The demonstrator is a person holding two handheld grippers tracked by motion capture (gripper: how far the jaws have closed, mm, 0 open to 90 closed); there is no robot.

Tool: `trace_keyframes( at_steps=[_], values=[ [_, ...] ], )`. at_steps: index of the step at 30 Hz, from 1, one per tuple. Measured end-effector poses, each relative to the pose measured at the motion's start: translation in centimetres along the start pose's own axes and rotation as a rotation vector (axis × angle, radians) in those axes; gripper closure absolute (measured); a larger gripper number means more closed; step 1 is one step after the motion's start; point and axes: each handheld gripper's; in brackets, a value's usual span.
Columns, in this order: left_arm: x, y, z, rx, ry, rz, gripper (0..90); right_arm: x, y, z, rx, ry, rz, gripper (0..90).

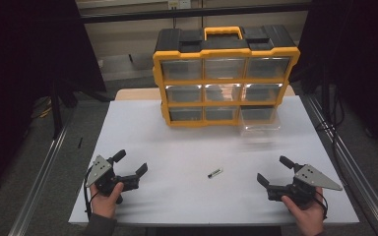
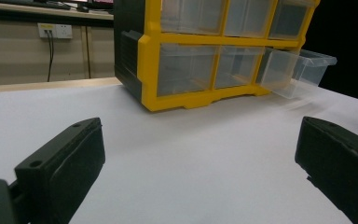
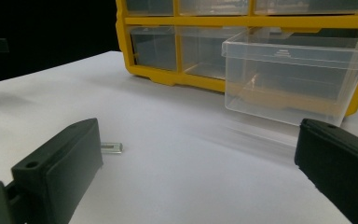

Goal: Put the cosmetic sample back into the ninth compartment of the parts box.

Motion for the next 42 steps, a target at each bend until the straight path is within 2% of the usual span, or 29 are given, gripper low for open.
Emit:
trace_keyframes(
  at_steps=[4, 9, 10, 12, 15, 16, 19, 21, 26, 29, 30, 31, 38, 40, 42],
  values=[
    [0.0, 0.0, 0.0, -0.001, 0.002, 0.007, 1.9, -0.1, 0.0, 0.0, -0.008, -0.004, -0.010, 0.0],
    [0.0, 0.1, 0.0, -0.004, 0.004, 0.020, 2.0, -0.4, -0.1, 0.0, -0.008, -0.010, 0.000, 0.0],
    [0.0, 0.0, 0.0, -0.003, 0.008, 0.013, 2.0, -0.5, 0.0, 0.0, 0.005, -0.019, 0.002, 0.0],
    [0.0, 0.1, 0.0, 0.000, 0.012, 0.014, 2.0, -0.7, -0.2, 0.0, 0.002, -0.026, -0.002, 0.0],
    [0.1, 0.0, 0.1, -0.003, 0.013, 0.017, 2.0, -1.1, -0.4, 0.2, 0.011, -0.035, 0.016, 0.0],
    [0.0, 0.1, 0.0, 0.007, 0.011, 0.014, 2.0, -1.5, -0.8, 0.4, 0.018, -0.047, 0.026, 0.0],
    [0.0, 0.1, 0.0, -0.013, 0.002, 0.018, 2.1, -2.1, -1.3, 0.6, 0.033, -0.069, 0.044, 0.2],
    [0.0, 0.2, 0.0, 0.003, 0.010, 0.019, 2.2, -2.5, -1.6, 0.7, 0.046, -0.081, 0.055, 0.9],
    [0.0, 0.2, 0.0, 0.004, 0.009, 0.022, 2.2, -3.1, -2.0, 0.9, 0.048, -0.113, 0.067, 0.8],
    [0.1, 0.0, 0.1, -0.037, -0.014, 0.015, 2.2, -3.5, -2.1, 1.1, 0.043, -0.130, 0.065, 0.8],
    [0.1, 0.0, 0.0, -0.031, -0.014, 0.007, 2.2, -3.6, -2.1, 1.2, 0.049, -0.135, 0.073, 0.8],
    [-0.1, 0.2, 0.0, -0.008, 0.004, 0.008, 2.2, -3.8, -2.2, 1.2, 0.050, -0.137, 0.076, 0.9],
    [0.0, 0.3, 0.0, -0.017, 0.004, 0.017, 2.1, -5.3, -3.1, 1.7, 0.047, -0.183, 0.099, 1.2],
    [0.0, 0.2, 0.1, -0.033, -0.008, 0.010, 2.1, -5.7, -3.4, 1.9, 0.057, -0.197, 0.112, 1.4],
    [-0.1, 0.4, 0.0, -0.017, 0.002, 0.010, 2.1, -6.2, -3.8, 2.0, 0.059, -0.214, 0.123, 1.4]
  ],
)
Point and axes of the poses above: each handheld gripper's, and its own axes: x roughly backward along the jaws, z roughly out of its top, y roughly to its right, and after that the axes turned 8 degrees about x, right-handed
